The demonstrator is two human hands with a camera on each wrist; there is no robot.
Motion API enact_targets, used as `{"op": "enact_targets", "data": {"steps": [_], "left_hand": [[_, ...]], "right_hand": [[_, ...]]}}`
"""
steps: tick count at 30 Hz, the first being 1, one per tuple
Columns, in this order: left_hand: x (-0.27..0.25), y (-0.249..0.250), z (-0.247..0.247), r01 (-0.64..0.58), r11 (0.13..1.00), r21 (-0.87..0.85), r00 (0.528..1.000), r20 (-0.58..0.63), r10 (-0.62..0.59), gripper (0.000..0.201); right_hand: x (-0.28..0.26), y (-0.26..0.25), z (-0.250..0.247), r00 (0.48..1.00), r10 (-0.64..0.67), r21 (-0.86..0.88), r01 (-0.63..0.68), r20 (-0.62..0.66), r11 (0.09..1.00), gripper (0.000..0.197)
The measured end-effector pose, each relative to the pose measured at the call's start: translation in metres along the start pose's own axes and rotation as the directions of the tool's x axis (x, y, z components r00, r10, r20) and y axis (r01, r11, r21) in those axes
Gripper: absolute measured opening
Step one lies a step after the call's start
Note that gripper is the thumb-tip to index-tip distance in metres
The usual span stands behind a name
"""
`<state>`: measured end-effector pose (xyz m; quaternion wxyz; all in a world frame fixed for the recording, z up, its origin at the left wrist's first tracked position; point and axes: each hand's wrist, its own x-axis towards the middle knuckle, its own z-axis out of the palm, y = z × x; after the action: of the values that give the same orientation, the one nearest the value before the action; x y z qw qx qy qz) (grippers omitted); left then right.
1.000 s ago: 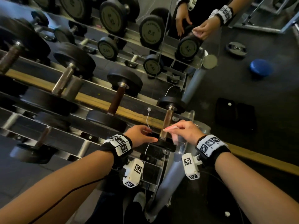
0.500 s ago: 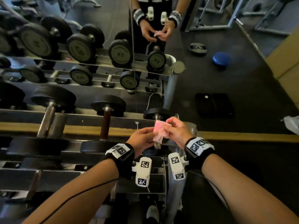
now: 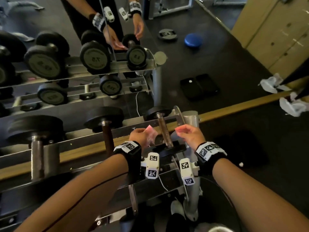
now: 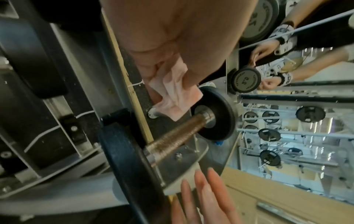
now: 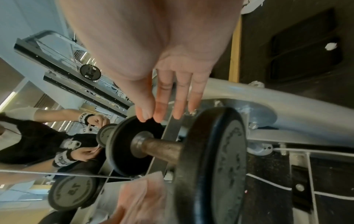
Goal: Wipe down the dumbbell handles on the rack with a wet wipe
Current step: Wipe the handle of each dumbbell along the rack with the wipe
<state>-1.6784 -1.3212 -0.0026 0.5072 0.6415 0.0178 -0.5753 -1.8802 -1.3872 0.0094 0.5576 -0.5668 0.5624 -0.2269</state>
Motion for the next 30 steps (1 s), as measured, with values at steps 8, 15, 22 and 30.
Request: {"op": "enact_targets", "data": {"steps": [8,15,22,30], "left_hand": [[0.031,-0.007,0.02,-0.268,0.92,0.287,0.964,0.078,0.256,0.014],[0.032,-0.004,0.031,-0.246,0.943,0.225,0.955,0.222,0.196,0.024],[0.012,-0.019,0.02,-0.262,0.901,0.346,0.922,0.367,0.127,0.027],[0.031,0.007,0.033,-0.137,0.953,0.27,0.984,0.145,0.1,0.031]], "right_hand": [[-0.033,0.04,0.014,0.998,-0.057,-0.063,0.057,-0.006,0.996,0.013],[-0.034,0.054,0.017,1.0,-0.011,-0.072,0.011,0.007,0.997,0.017],[-0.034,0.06,0.012,0.999,-0.014,0.04,0.012,0.039,0.999,0.015],[-0.033,0.058,0.007,0.997,-0.009,0.045,0.005,0.076,0.999,0.014]]}}
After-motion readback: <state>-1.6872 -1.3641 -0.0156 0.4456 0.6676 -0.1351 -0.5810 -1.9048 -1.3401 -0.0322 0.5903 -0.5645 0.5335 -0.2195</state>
